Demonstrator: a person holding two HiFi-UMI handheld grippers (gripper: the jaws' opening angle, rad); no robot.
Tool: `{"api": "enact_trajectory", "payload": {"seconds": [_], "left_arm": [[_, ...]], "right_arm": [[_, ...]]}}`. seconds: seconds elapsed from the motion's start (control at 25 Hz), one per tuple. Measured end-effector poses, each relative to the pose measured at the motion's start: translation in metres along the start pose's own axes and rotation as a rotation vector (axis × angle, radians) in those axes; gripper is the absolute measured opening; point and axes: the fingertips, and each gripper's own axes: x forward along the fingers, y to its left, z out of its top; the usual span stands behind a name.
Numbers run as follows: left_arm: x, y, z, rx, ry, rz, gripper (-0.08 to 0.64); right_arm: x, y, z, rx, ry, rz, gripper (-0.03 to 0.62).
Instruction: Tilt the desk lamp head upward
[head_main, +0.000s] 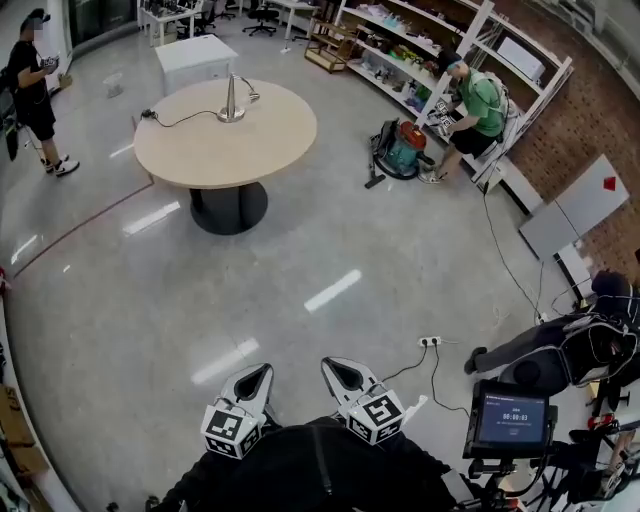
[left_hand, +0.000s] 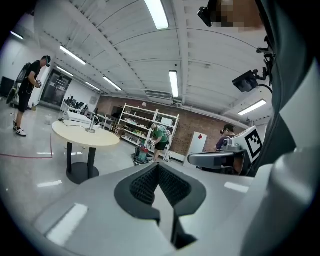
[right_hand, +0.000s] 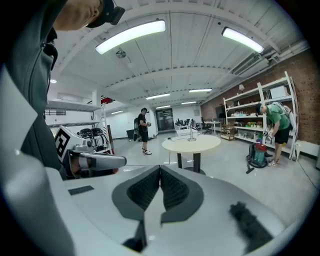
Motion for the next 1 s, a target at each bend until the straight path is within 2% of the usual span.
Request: {"api": "enact_trajectory", "payload": {"seconds": [0.16,0.32,0.56,0.76,0.88,1.0], "left_arm": [[0.016,0.057,0.016,-0.019,0.013,-0.013,0.006],[0.033,0.070,0.017,-0.028,0.032,0.014,0.006],[0.060,0.102,0.016,-0.033,0.061,0.114,0.006],[0.102,0.130,0.049,-0.010,0.059,0.194,0.006],[0.133,0.141,0.072,0.017,0.048,0.225,0.006],[0.160,0.145,0.086,0.010,0.036,0.246,0.006]], "right_arm": [[0.057,-0.006,0.017,0.019,0.010,-0.011,0.002],[0.071,-0.022,0.016,0.042,0.023,0.003,0.002],[0.111,-0.044,0.011,0.062,0.040,0.121,0.002],[0.152,-0.083,0.043,0.060,0.013,0.223,0.002],[0.174,-0.111,0.062,0.046,-0.001,0.272,0.002],[0.187,-0.137,0.071,0.034,0.005,0.303,0.002]]}}
